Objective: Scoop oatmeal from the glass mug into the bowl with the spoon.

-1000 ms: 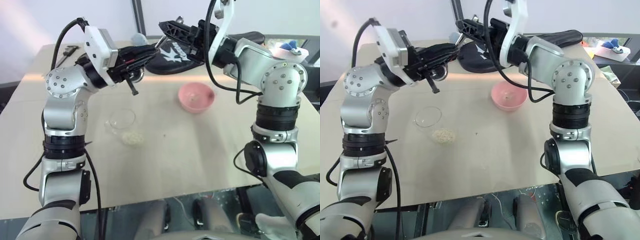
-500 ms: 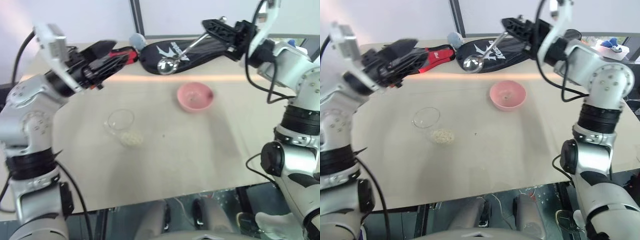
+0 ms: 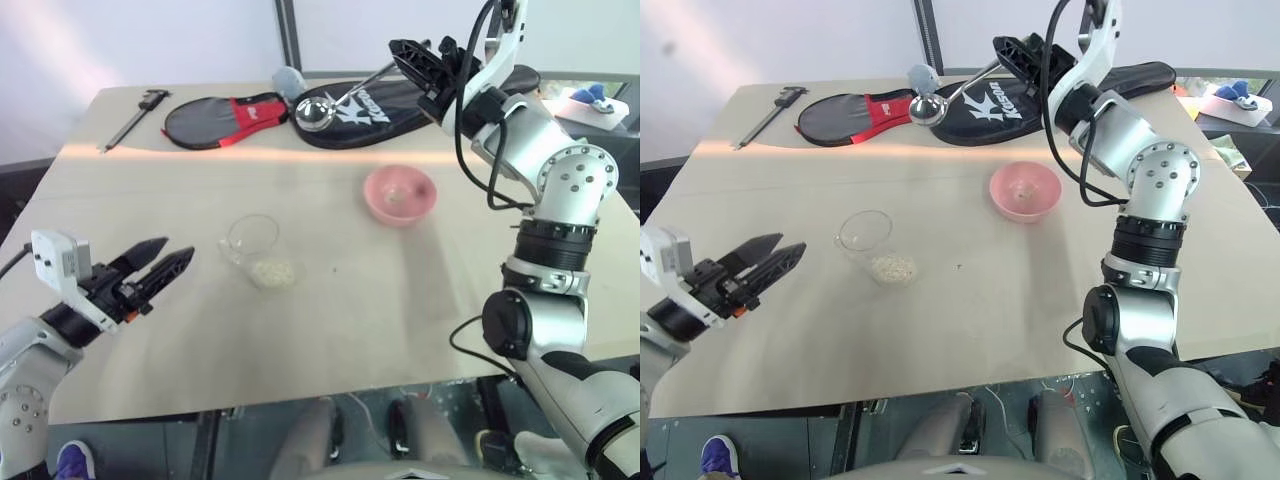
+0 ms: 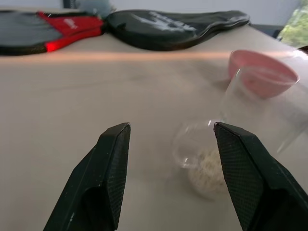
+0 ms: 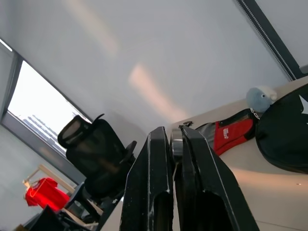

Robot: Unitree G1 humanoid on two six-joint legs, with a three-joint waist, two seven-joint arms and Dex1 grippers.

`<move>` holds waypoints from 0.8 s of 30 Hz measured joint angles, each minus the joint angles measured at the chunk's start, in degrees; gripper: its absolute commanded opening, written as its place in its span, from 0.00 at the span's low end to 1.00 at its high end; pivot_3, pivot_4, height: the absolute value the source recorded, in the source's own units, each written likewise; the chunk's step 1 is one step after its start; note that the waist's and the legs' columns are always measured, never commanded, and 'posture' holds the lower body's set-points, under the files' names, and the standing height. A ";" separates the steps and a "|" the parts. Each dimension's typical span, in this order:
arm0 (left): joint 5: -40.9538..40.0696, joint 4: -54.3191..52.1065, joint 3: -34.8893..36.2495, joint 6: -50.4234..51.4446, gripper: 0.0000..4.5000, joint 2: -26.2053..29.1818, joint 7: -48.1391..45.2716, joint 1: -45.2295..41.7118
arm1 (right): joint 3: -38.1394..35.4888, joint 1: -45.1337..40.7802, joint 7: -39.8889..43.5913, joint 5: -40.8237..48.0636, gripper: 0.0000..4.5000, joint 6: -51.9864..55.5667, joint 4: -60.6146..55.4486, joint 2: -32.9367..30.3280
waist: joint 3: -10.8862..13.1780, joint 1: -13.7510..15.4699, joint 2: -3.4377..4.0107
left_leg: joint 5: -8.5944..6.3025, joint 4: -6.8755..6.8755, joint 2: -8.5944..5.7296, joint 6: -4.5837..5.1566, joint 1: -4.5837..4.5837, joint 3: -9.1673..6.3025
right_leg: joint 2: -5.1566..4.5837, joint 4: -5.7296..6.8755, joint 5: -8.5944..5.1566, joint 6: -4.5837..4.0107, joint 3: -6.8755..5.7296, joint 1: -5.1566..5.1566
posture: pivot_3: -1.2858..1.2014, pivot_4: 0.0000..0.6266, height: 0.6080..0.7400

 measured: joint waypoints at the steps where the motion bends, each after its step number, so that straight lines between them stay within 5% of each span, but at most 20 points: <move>1: 1.57 0.74 -1.09 -1.99 0.64 -0.24 -0.13 0.10 | 0.01 0.00 -0.05 0.14 0.00 -0.10 -0.18 0.08 | -0.01 0.01 0.03 | 0.00 -0.01 0.00 0.00 0.00 -0.01 | 0.00 0.01 0.00 0.00 -0.01 0.00 | 0.52 0.24 1.00; 12: 15.02 12.11 -16.94 -16.48 0.64 -1.75 -1.28 -10.48 | -0.53 0.82 -2.33 1.68 0.00 -0.57 -3.43 -0.67 | -0.01 -0.45 0.08 | 0.00 -0.05 0.00 0.00 0.00 0.05 | 0.02 0.05 0.00 0.00 0.05 -0.01 | 0.52 0.24 1.00; 18: 18.92 16.08 -20.93 -20.93 0.05 -1.80 -1.37 -14.29 | -1.08 1.77 -4.38 2.96 0.00 -0.57 -5.29 -1.15 | 0.00 -0.58 0.08 | 0.00 -0.08 0.02 0.00 0.00 0.06 | 0.02 0.05 0.00 0.00 0.06 -0.04 | 0.52 0.24 1.00; 24: 18.49 16.83 -21.98 -21.17 0.02 -2.98 -0.65 -14.88 | -0.72 3.09 -5.03 3.61 0.00 -0.53 -6.80 -1.65 | 0.00 -0.47 0.09 | 0.00 -0.09 0.02 0.01 0.00 0.06 | 0.01 0.05 0.00 0.00 0.06 -0.03 | 0.52 0.24 1.00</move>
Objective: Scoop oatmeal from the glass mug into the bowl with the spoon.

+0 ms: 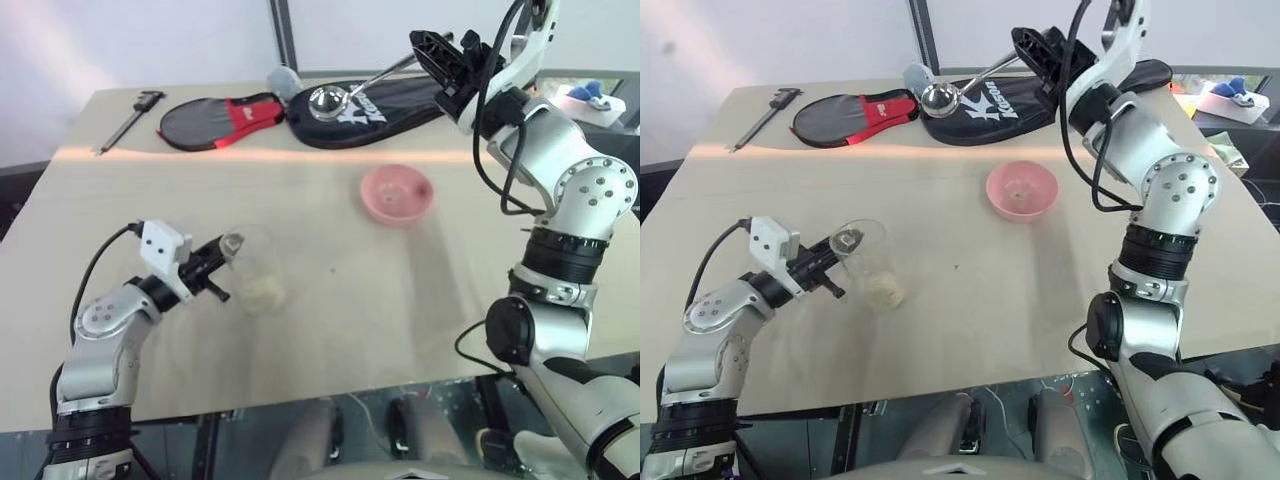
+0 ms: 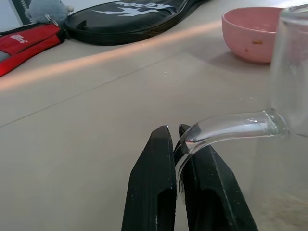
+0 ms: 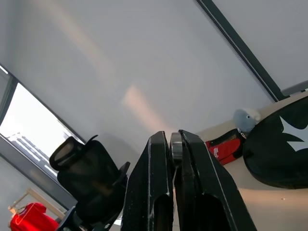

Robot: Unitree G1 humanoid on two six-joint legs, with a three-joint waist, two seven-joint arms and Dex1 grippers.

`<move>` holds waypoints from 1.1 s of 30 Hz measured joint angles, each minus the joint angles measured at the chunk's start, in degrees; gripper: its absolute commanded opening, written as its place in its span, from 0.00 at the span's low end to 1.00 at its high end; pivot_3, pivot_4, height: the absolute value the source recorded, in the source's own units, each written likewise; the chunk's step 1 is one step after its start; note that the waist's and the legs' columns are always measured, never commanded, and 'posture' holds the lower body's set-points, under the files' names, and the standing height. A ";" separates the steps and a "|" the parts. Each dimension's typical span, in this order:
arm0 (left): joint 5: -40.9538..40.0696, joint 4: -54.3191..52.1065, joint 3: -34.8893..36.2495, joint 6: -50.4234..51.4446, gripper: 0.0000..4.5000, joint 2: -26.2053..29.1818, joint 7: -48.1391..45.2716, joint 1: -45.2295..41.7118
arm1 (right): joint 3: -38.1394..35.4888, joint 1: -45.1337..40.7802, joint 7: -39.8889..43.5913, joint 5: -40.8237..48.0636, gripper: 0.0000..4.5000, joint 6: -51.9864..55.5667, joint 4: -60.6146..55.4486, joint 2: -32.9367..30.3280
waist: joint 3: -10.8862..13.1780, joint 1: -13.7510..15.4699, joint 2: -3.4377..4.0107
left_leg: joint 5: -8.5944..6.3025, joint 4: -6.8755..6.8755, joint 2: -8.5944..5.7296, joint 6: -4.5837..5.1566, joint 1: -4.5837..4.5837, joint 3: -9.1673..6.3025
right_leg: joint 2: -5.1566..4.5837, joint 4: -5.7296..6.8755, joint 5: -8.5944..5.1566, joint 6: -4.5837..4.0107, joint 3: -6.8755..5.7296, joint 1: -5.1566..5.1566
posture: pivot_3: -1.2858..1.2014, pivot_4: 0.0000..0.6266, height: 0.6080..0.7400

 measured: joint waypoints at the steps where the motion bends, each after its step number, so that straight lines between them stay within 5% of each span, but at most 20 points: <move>1: -0.36 -0.02 0.02 0.50 0.02 -0.43 0.54 -0.13 | 0.46 0.44 0.25 -0.01 0.00 0.16 -0.62 -0.52 | 0.00 0.05 0.00 | 0.00 0.00 0.00 0.00 0.00 0.00 | 0.00 0.00 0.00 0.00 0.00 0.00 | 0.52 0.24 1.00; 7: -0.61 -0.09 0.06 2.87 0.02 -2.66 7.06 -6.21 | 5.81 1.27 5.50 0.31 0.00 3.16 -5.77 -4.14 | 0.01 0.28 -0.02 | 0.00 0.02 0.00 0.01 -0.06 -0.05 | 0.00 -0.02 0.00 0.00 -0.05 0.00 | 0.52 0.24 1.00; 17: 13.13 4.82 -4.46 -8.24 0.02 -1.26 14.59 -20.07 | 15.90 -1.76 10.65 -6.47 0.00 2.49 -7.34 -4.40 | 0.00 0.08 -0.02 | 0.00 0.03 -0.01 0.00 -0.07 -0.02 | 0.02 -0.02 0.00 0.01 -0.03 -0.05 | 0.52 0.24 1.00; 33: 19.36 10.33 -6.42 -11.65 0.02 -0.66 17.13 -21.07 | 16.98 -5.07 15.36 -13.25 0.00 0.40 -5.47 -2.96 | 0.00 0.12 -0.02 | 0.00 0.02 -0.02 0.00 -0.15 -0.09 | 0.02 -0.13 0.00 0.01 -0.11 -0.05 | 0.52 0.24 1.00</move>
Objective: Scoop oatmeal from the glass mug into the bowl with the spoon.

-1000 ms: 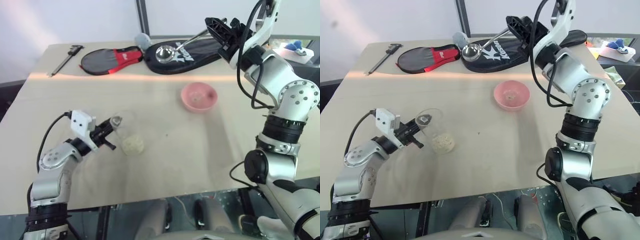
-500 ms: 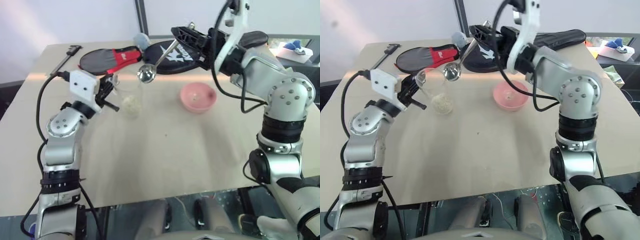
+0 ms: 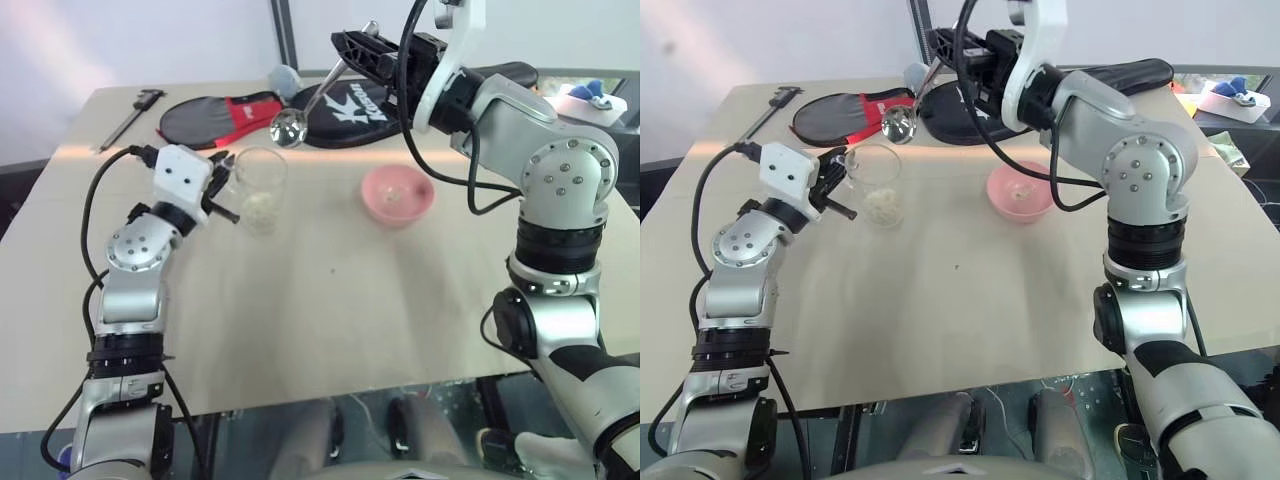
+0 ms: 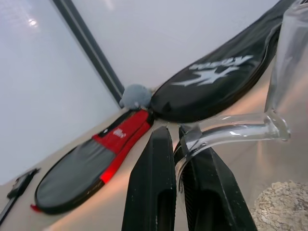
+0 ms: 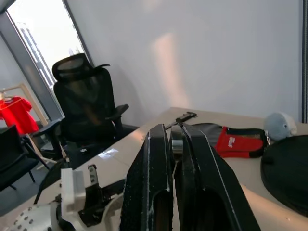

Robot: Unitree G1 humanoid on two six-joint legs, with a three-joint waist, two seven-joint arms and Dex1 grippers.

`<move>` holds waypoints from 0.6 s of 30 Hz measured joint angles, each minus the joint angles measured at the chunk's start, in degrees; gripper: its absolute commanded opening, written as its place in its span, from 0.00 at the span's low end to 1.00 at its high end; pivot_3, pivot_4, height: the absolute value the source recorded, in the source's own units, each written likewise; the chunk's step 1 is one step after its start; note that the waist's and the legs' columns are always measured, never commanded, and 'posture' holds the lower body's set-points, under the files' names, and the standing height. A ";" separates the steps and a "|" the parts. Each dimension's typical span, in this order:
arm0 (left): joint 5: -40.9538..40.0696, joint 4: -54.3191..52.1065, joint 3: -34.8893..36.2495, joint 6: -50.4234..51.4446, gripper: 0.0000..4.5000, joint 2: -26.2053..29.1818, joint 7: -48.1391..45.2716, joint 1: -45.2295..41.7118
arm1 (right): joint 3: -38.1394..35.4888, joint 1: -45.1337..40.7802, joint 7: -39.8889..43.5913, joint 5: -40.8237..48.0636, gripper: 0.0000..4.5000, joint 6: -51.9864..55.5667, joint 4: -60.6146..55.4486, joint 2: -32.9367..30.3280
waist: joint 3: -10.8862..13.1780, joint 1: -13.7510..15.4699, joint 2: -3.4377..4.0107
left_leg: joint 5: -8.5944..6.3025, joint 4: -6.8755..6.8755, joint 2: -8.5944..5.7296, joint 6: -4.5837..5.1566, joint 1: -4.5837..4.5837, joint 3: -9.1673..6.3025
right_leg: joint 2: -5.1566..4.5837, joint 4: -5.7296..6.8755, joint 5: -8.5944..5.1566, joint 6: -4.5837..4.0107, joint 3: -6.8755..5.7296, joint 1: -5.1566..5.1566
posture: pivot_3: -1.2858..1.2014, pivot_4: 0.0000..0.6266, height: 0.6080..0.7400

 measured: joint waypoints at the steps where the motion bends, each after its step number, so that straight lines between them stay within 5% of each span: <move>1: 0.18 0.23 -0.08 0.00 0.02 -0.01 0.19 -0.16 | 0.04 0.02 0.23 -0.06 0.00 0.00 0.00 0.58 | 0.00 0.00 0.00 | 0.00 0.00 0.00 0.00 0.00 0.00 | 0.00 0.00 0.00 0.00 0.00 0.00 | 0.52 0.24 1.00; 10: 1.14 1.15 -1.23 0.07 0.02 -0.91 1.50 -3.66 | 5.76 1.35 3.51 -6.40 0.00 -1.84 2.85 3.03 | 0.00 -0.03 0.00 | 0.00 0.01 -0.02 0.00 -0.01 -0.01 | 0.00 0.00 0.00 0.00 -0.01 0.00 | 0.52 0.24 1.00; 18: 2.54 1.14 -3.05 -1.17 0.02 -2.08 2.80 -3.99 | 19.08 2.73 10.21 -22.87 0.00 -13.23 6.01 1.98 | 0.00 -0.24 0.00 | 0.00 0.02 -0.03 -0.01 0.00 -0.02 | 0.01 0.01 0.00 0.00 -0.03 -0.01 | 0.52 0.24 1.00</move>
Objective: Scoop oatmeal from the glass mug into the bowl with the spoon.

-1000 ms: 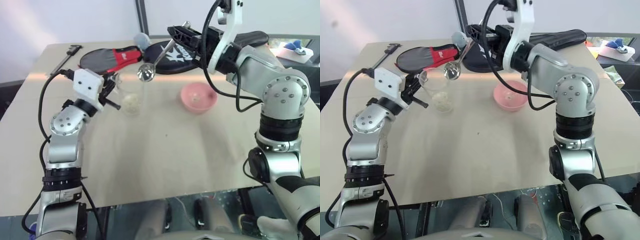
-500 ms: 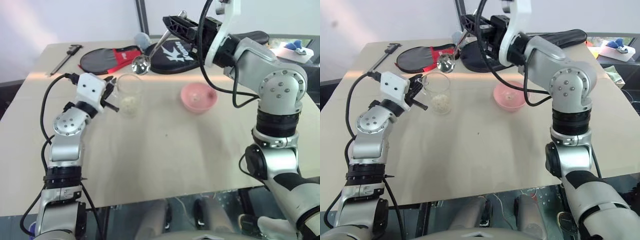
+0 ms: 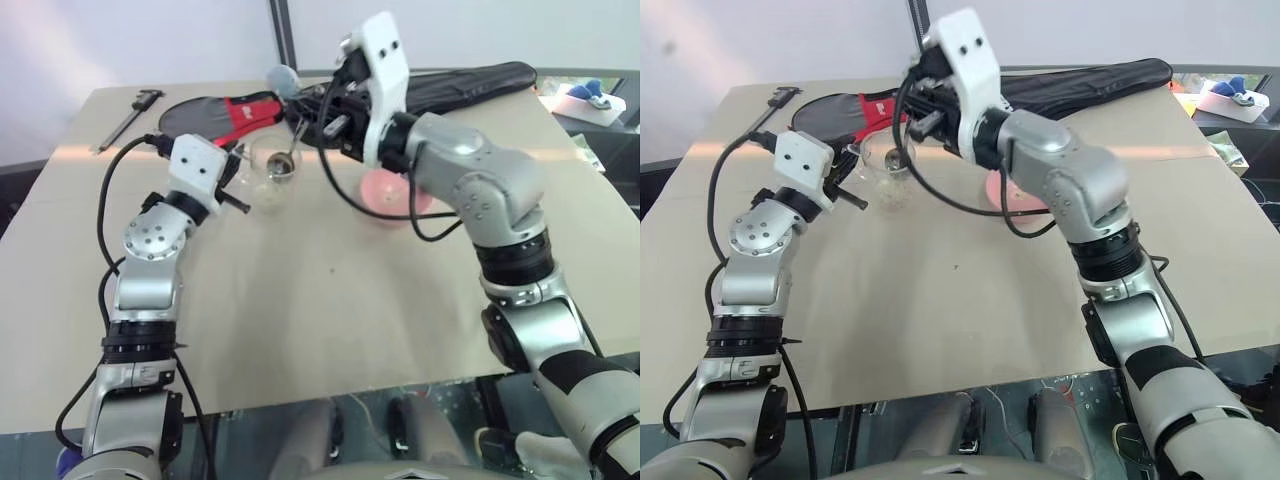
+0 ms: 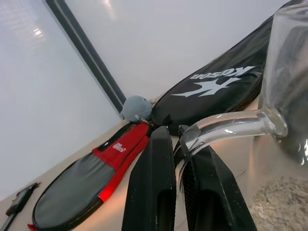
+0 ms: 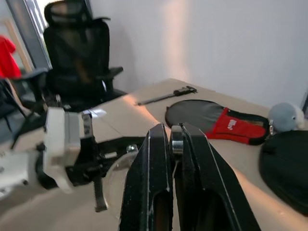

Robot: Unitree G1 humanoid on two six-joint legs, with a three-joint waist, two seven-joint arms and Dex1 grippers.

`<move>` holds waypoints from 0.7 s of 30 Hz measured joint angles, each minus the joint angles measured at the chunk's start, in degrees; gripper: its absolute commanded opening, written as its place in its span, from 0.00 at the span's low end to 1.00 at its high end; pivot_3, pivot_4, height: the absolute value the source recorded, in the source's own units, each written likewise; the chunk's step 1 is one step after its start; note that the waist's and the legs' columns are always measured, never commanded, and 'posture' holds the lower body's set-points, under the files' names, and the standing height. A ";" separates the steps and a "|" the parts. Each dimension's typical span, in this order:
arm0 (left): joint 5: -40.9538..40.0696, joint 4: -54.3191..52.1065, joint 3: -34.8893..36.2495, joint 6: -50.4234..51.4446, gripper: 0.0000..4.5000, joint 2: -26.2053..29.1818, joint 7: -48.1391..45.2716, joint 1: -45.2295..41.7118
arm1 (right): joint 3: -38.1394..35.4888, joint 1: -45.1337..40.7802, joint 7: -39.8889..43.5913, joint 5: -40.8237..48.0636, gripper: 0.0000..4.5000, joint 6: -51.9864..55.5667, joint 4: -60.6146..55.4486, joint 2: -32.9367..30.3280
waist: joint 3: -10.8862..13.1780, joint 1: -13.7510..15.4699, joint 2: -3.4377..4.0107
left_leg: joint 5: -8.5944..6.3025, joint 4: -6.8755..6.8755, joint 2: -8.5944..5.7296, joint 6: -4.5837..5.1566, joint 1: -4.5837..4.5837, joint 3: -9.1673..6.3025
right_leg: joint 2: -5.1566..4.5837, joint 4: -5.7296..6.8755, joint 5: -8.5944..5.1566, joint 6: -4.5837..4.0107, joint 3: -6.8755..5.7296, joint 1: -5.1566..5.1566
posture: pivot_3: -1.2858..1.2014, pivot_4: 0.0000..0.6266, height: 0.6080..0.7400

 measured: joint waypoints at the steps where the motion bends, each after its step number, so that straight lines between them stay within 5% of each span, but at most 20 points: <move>1: 0.46 0.04 -0.17 -0.19 0.02 -0.19 0.38 -0.02 | 1.06 0.12 0.40 -1.45 0.00 -0.90 0.84 0.32 | 0.00 -0.01 0.00 | 0.00 0.00 0.00 0.00 0.00 0.00 | 0.00 0.00 0.00 0.00 0.00 0.00 | 0.52 0.24 1.00; 9: 3.27 2.83 -1.91 -2.03 0.02 -2.12 3.03 -1.82 | 2.84 0.44 2.62 -6.70 0.00 -1.11 5.73 3.70 | 0.00 -0.01 0.00 | 0.01 0.03 -0.01 -0.01 -0.01 -0.06 | 0.00 0.01 0.00 0.00 -0.08 0.00 | 0.52 0.24 1.00; 21: 5.41 11.79 -4.10 -6.98 0.02 -3.68 4.38 -6.34 | -19.88 -2.45 -3.18 4.78 0.00 14.82 10.38 9.39 | 0.00 0.09 0.00 | 0.02 0.05 -0.03 -0.03 -0.01 -0.08 | -0.01 0.07 0.00 0.00 -0.10 0.00 | 0.52 0.24 1.00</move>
